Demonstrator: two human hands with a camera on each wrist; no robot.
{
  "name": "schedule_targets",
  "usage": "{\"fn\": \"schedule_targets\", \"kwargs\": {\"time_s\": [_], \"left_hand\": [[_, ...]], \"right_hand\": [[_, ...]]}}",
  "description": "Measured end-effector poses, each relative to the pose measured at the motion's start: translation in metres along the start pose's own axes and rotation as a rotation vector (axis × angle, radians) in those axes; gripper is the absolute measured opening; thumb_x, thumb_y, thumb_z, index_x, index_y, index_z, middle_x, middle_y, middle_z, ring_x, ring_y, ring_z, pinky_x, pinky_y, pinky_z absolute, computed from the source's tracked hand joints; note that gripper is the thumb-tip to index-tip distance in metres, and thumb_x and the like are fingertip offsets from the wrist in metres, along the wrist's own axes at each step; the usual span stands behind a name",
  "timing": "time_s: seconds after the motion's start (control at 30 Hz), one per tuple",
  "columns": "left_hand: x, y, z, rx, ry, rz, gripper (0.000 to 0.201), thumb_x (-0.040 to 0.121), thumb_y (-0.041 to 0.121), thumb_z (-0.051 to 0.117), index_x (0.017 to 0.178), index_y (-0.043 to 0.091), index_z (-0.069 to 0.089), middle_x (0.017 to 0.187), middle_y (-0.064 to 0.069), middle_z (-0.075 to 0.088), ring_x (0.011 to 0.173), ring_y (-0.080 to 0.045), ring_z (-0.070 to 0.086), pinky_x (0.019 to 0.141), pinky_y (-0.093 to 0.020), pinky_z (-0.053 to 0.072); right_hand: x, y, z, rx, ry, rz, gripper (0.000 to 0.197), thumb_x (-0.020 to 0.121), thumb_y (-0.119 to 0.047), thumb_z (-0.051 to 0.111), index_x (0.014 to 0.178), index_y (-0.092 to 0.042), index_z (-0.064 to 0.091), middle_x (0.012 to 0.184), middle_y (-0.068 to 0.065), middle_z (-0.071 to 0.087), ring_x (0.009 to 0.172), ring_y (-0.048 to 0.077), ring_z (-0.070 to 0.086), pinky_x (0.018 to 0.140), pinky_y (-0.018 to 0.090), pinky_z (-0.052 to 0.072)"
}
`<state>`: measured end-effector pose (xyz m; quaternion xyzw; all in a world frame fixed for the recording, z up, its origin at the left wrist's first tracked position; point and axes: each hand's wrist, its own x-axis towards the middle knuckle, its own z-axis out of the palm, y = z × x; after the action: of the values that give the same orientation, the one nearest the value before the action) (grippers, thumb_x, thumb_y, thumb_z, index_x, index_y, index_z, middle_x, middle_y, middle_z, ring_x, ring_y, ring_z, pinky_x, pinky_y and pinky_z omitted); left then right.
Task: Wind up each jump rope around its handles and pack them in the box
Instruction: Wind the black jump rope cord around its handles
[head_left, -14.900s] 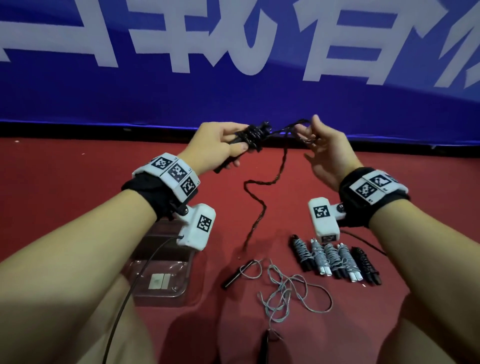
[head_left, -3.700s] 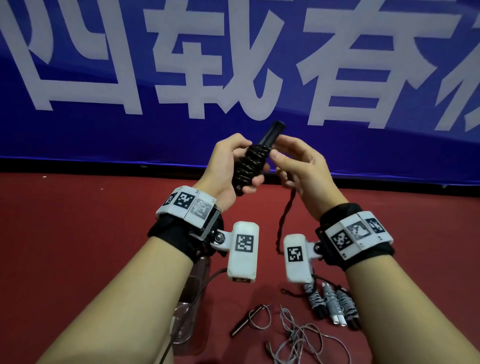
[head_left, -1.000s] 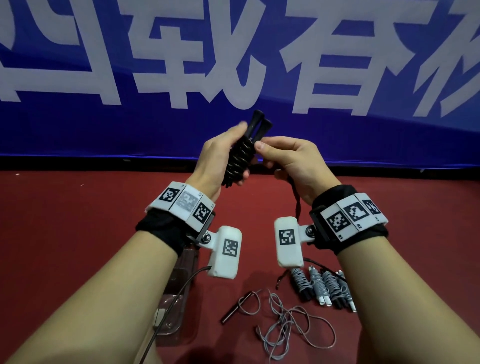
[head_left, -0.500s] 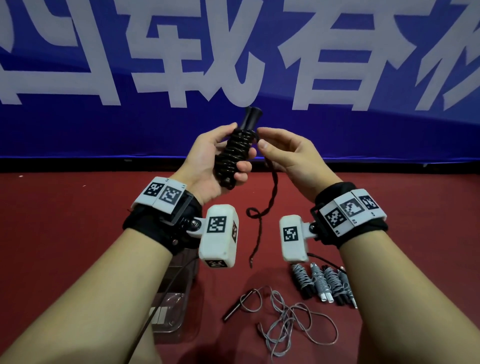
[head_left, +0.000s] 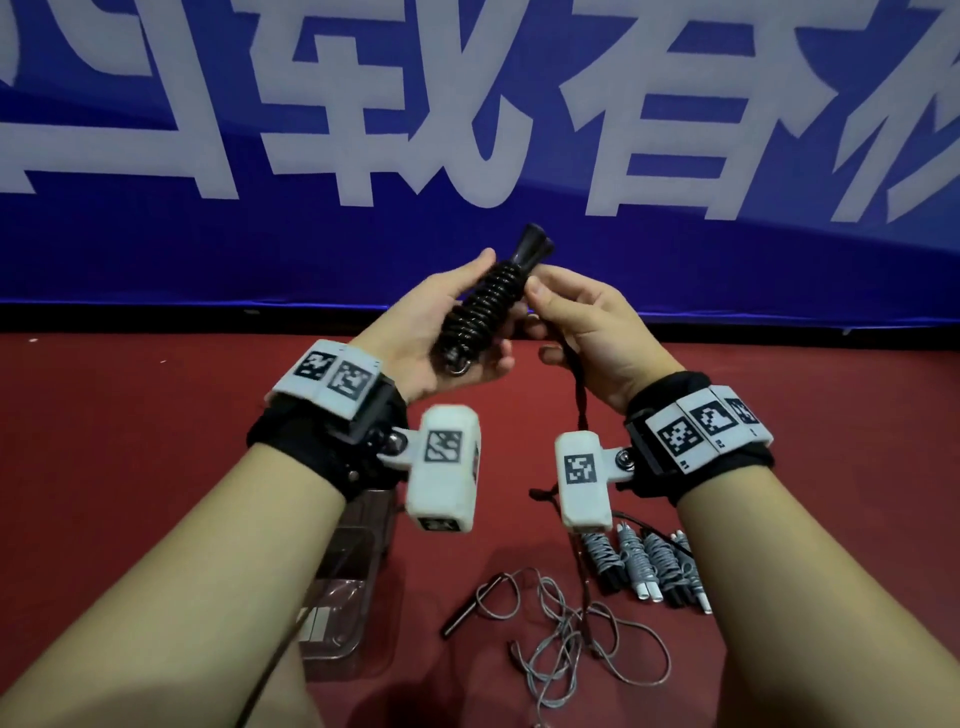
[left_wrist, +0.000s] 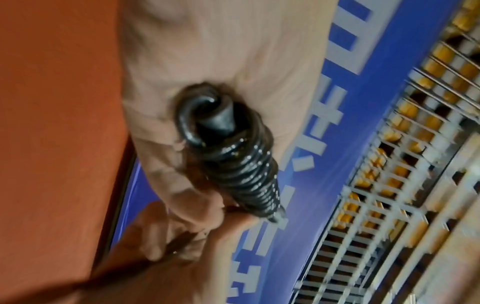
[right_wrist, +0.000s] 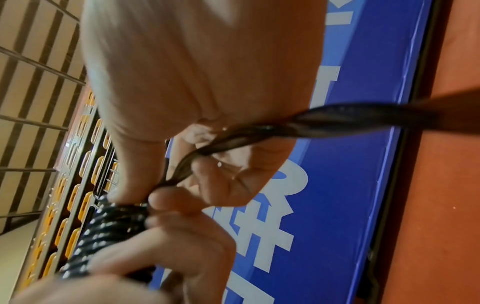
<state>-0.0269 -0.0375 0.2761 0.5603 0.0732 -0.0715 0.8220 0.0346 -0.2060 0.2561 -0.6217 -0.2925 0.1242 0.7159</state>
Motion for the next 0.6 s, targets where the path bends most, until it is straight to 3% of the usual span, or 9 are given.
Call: {"fn": "schedule_targets", "kwargs": {"time_s": [0.1,0.2,0.27,0.33,0.5,0.6], "left_hand": [[0.003,-0.001,0.004,0.416,0.353,0.423,0.043,0.094,0.052,0.067,0.107,0.012,0.071,0.089,-0.006,0.072,0.063,-0.011,0.067,0.053,-0.026,0.055],[0.002,0.001,0.005,0.629,0.261,0.615,0.030,0.093,0.049,0.069,0.099,0.021,0.075,0.094,0.004,0.076,0.085,-0.005,0.071,0.074,-0.020,0.054],[0.002,-0.003,0.003,0.784,0.228,0.629,0.020,0.089,0.041,0.076,0.101,0.025,0.075,0.095,0.008,0.075,0.092,-0.002,0.070,0.084,-0.020,0.052],[0.006,-0.007,-0.001,0.817,0.244,0.627,0.020,0.089,0.040,0.077,0.103,0.025,0.075,0.093,0.007,0.076,0.089,-0.006,0.072,0.087,-0.027,0.056],[0.007,-0.004,-0.009,0.693,0.206,0.567,0.022,0.094,0.039,0.072,0.100,0.019,0.079,0.088,-0.004,0.079,0.081,-0.019,0.076,0.079,-0.043,0.063],[0.005,-0.001,-0.011,0.516,0.221,0.514,0.028,0.099,0.038,0.065,0.097,0.015,0.080,0.082,-0.011,0.076,0.072,-0.024,0.072,0.066,-0.038,0.058]], "right_hand": [[0.001,0.002,0.001,-0.028,0.157,0.000,0.019,0.099,-0.031,0.064,0.097,-0.016,0.076,0.082,-0.006,0.070,0.054,0.005,0.042,0.049,0.019,0.038],[0.000,0.002,0.001,-0.083,0.232,-0.002,0.017,0.090,-0.026,0.076,0.102,-0.015,0.079,0.085,0.000,0.073,0.052,0.006,0.040,0.047,0.020,0.031],[0.000,0.003,0.003,-0.103,0.280,-0.003,0.020,0.085,-0.027,0.081,0.101,-0.014,0.080,0.085,0.005,0.073,0.052,0.007,0.041,0.048,0.021,0.029],[-0.001,0.006,0.007,-0.082,0.326,0.006,0.023,0.082,-0.029,0.083,0.098,-0.013,0.081,0.084,0.008,0.073,0.052,0.008,0.041,0.049,0.021,0.029],[-0.001,0.007,0.014,-0.078,0.356,0.009,0.023,0.087,-0.033,0.079,0.102,-0.015,0.081,0.092,0.007,0.079,0.053,0.008,0.042,0.050,0.020,0.034],[-0.002,0.000,0.010,-0.179,0.248,-0.028,0.018,0.092,-0.031,0.074,0.106,-0.022,0.080,0.095,0.003,0.078,0.061,0.007,0.044,0.056,0.019,0.036]]}}
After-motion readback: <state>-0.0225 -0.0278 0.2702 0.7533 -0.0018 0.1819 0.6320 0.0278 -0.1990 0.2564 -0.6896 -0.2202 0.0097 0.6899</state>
